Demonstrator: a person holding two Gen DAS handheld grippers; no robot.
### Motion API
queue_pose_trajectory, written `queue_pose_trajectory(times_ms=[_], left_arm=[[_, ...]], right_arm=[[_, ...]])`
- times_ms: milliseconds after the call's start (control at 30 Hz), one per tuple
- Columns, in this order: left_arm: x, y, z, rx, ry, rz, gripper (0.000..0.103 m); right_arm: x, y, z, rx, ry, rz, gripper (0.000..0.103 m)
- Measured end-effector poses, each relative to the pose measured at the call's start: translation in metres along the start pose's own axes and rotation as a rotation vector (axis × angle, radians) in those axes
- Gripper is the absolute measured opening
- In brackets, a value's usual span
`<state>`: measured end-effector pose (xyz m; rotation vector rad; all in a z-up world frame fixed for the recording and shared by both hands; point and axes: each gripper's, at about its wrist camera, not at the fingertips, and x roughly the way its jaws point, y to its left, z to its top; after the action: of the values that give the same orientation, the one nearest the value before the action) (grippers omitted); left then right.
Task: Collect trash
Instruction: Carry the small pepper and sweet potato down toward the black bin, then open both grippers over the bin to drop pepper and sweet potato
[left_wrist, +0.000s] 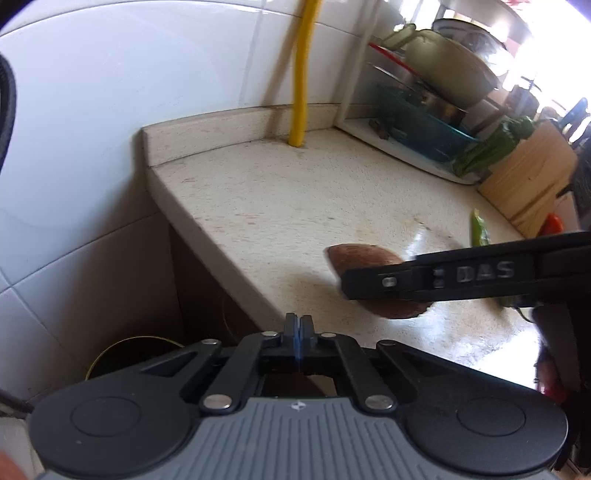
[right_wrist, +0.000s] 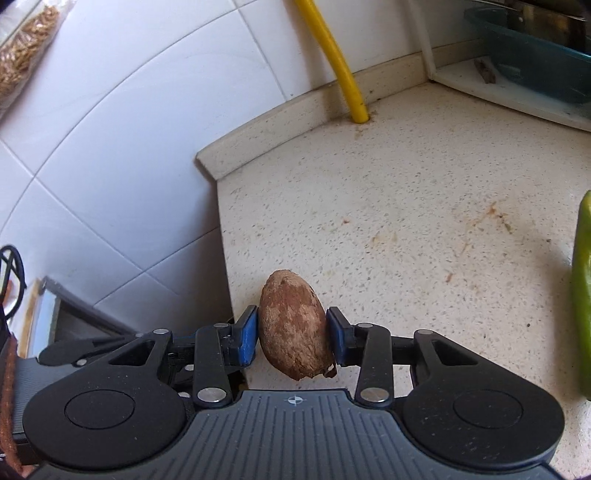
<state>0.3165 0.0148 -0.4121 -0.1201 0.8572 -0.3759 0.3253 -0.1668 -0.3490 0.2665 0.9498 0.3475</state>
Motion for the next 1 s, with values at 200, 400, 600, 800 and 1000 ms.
queue_pose_trajectory(times_ms=[200,400,600,800,1000], left_arm=[[-0.016,0.044,0.006,-0.073,-0.030,0.117,0.001],[-0.022,0.073,-0.013,-0.158,-0.009,0.182,0.002],[-0.025,0.089,-0.036,-0.207,0.031,0.216,0.002],[-0.034,0.096,-0.044,-0.219,0.029,0.209,0.003],[-0.033,0.087,-0.042,-0.183,0.041,0.156,0.004]], right_arm=[[-0.005,-0.003,0.002,0.027,-0.013,0.017,0.047],[0.010,0.029,0.005,-0.032,0.007,0.118,0.047],[0.047,0.071,-0.005,-0.149,0.118,0.167,0.048],[0.064,0.088,-0.007,-0.189,0.113,0.127,0.056],[0.053,0.088,-0.009,-0.160,0.088,0.137,0.063]])
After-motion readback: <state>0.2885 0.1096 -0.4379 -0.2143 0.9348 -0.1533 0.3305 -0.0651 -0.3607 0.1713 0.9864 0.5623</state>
